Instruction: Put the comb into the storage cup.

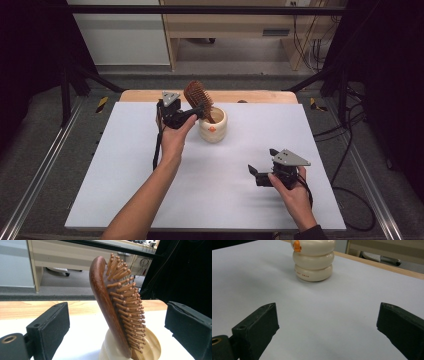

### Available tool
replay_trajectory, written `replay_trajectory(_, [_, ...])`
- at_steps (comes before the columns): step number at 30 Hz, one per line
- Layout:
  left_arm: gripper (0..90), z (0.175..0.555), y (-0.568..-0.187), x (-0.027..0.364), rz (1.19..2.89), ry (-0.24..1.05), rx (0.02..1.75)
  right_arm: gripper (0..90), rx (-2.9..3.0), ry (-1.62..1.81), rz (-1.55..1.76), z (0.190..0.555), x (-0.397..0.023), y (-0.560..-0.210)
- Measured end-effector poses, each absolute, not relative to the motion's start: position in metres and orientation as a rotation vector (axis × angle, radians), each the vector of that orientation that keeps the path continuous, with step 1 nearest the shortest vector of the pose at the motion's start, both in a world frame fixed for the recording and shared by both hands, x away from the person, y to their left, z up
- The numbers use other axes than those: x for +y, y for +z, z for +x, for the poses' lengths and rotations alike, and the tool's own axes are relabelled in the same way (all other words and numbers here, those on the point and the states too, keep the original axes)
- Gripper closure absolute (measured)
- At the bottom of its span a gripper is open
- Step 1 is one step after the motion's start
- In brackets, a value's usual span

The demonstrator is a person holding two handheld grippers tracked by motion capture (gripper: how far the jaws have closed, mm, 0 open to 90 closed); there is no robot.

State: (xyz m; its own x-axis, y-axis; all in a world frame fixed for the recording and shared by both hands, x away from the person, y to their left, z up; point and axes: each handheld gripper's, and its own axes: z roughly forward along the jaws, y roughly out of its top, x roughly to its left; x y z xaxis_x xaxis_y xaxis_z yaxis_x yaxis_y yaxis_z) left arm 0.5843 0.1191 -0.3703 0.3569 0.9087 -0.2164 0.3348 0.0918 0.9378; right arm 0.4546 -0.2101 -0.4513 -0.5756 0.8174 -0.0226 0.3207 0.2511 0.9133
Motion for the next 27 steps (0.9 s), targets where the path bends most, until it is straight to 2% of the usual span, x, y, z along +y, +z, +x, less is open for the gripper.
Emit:
replay_trajectory(12, [6.0,0.572,-0.367,0.123,1.536,0.622,1.163,4.1,2.057,1.252,0.993,0.455,-0.206,-0.455])
replay_trajectory(27, [5.6,0.545,-0.360,0.140,1.533,0.628,1.145,4.1,2.005,1.294,1.044,0.447,-0.207,-0.453])
